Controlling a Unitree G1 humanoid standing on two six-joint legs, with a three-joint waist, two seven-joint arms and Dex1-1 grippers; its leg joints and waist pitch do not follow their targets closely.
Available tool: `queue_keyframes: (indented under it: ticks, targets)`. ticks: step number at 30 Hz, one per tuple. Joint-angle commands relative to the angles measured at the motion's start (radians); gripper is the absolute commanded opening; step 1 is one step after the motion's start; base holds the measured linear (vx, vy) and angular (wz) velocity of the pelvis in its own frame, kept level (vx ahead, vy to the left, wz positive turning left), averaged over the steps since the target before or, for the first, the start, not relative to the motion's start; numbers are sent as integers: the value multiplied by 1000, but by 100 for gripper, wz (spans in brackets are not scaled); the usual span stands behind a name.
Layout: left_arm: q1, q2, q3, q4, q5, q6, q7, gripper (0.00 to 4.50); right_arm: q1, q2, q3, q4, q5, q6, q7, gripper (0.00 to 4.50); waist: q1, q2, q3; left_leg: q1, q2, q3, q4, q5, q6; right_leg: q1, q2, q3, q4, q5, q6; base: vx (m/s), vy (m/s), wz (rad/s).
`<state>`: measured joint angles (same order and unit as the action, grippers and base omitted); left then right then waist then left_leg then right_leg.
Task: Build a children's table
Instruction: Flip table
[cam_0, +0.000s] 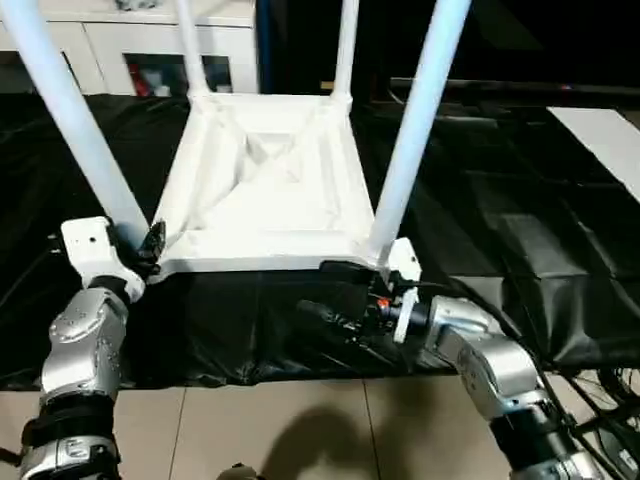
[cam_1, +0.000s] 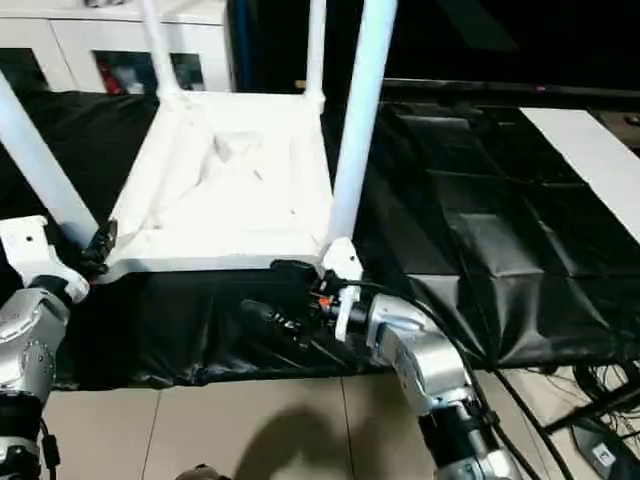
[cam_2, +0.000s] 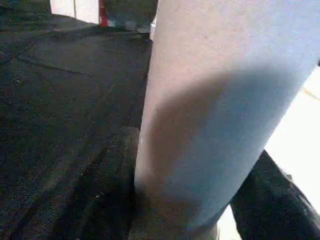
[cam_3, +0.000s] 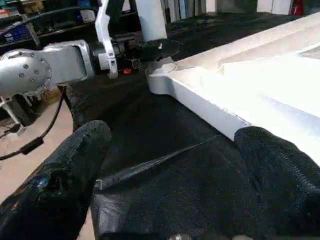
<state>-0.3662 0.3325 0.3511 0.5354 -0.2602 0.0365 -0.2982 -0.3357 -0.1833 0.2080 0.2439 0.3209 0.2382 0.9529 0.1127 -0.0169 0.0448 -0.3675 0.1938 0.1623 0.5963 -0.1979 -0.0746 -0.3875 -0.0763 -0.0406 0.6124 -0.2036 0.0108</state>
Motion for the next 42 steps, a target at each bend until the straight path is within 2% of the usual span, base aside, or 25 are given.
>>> queue_keyframes:
  ticks: [1,4,7,10,11,13,14,15,18,19,22,23,26,27,29,32,33,35,36,37,38,39,41,42]
  targets:
    - [-14,-6,6,6,-26,33,5,231,-15,-4,9,6,-2,-2,10,450,3,20,-56,14,33,-9,-88,-221,-19,38,-61,34,-55,-34,-219,0,0,0]
    - [-22,-23,19,-14,-67,65,-1,227,-17,-1,9,16,-6,-3,9,450,3,21,-57,13,34,-10,-87,-211,-20,38,-61,34,-53,-22,-220,0,0,0]
    - [-34,-87,50,-78,-166,139,9,227,-12,8,13,31,-31,-2,-31,450,2,21,-58,13,35,-8,-85,-199,-21,38,-61,34,-51,1,-230,0,0,0]
    - [-33,-147,57,-158,-249,211,20,227,-26,27,3,85,-85,-13,-132,450,4,19,-60,12,31,-2,-78,-148,-19,38,-59,32,-46,45,-257,0,0,0]
    - [-28,-186,50,-214,-290,245,33,227,-49,52,-29,148,-107,-11,-233,450,7,18,-62,9,29,1,-72,-117,-11,40,-61,34,-40,73,-268,0,0,0]
    - [-25,-200,39,-236,-300,256,34,227,-60,66,-49,176,-108,-9,-278,450,15,19,-69,5,25,3,-64,-48,8,42,-60,33,-35,130,-279,0,0,0]
    - [-15,-224,4,-278,-299,275,27,227,-78,95,-89,218,-91,-13,-338,450,20,23,-72,3,22,4,-58,-11,24,39,-54,31,-31,181,-281,0,0,0]
    - [-13,-232,-6,-290,-297,281,27,227,-82,104,-101,228,-83,-12,-351,450,22,23,-72,0,24,4,-56,12,39,36,-55,30,-27,210,-285,0,0,0]
    - [-4,-253,-36,-332,-267,305,18,222,-100,136,-138,254,-57,-43,-378,450,26,22,-69,-1,26,5,-57,-15,62,37,-55,29,-30,179,-267,0,0,0]
    - [-1,-254,-42,-340,-261,310,17,220,-104,142,-144,259,-51,-50,-377,450,26,22,-69,-1,28,4,-58,-21,60,38,-56,29,-32,169,-261,0,0,0]
    - [15,-274,-70,-391,-247,339,39,217,-145,197,-204,297,39,-100,-328,450,24,22,-68,-1,31,4,-60,-38,61,39,-58,29,-33,148,-253,0,0,0]
    - [18,-277,-74,-396,-249,341,46,217,-153,205,-213,305,56,-107,-316,450,23,24,-70,0,32,2,-60,-44,65,38,-57,28,-31,151,-256,0,0,0]
    - [26,-285,-82,-415,-255,350,65,217,-189,236,-259,334,107,-104,-285,450,25,23,-70,3,32,4,-57,-25,72,36,-54,28,-30,173,-262,0,0,0]
    - [28,-287,-84,-420,-255,351,68,217,-210,242,-275,361,110,-112,-299,450,26,19,-69,0,31,4,-59,-24,73,38,-54,27,-30,167,-263,0,0,0]
    - [31,-289,-84,-426,-254,354,71,217,-224,247,-286,383,108,-121,-311,450,26,23,-68,2,31,4,-59,-31,63,36,-55,27,-31,141,-263,0,0,0]
    - [44,-300,-83,-451,-247,370,73,217,-309,260,-336,533,101,-173,-394,450,22,22,-68,1,30,6,-60,-45,44,35,-58,28,-32,102,-268,0,0,0]
    - [44,-302,-84,-451,-246,370,74,217,-323,260,-343,557,99,-178,-412,450,22,19,-67,1,28,7,-60,-46,43,35,-57,28,-33,98,-267,0,0,0]
    - [46,-303,-84,-455,-246,371,75,217,-341,261,-354,584,105,-184,-417,450,24,20,-69,2,29,7,-58,-38,46,35,-57,28,-30,107,-263,0,0,0]
    - [48,-305,-87,-460,-246,373,78,217,-376,270,-396,625,141,-182,-424,450,26,19,-69,0,28,8,-57,-27,53,36,-56,28,-30,120,-256,0,0,0]
    - [48,-305,-87,-460,-246,373,78,217,-376,270,-396,625,141,-182,-424,450,24,17,-69,-1,28,7,-57,-26,55,37,-56,28,-28,125,-258,0,0,0]
    - [50,-305,-89,-462,-246,373,78,217,-394,275,-420,641,166,-177,-425,450,25,17,-70,-1,28,7,-56,-24,62,37,-56,27,-28,126,-258,0,0,0]
    - [55,-308,-92,-467,-243,374,76,217,-424,285,-468,667,214,-168,-426,450,25,18,-70,-1,29,7,-57,-29,67,36,-57,27,-28,121,-262,0,0,0]
    - [57,-309,-93,-469,-242,375,75,217,-434,288,-484,677,230,-166,-426,450,25,19,-69,0,30,8,-58,-37,70,34,-56,27,-29,108,-264,0,0,0]
    - [61,-309,-98,-472,-236,376,71,217,-454,291,-513,699,258,-160,-426,450,24,17,-70,-1,30,8,-57,-35,72,36,-56,27,-27,111,-264,0,0,0]
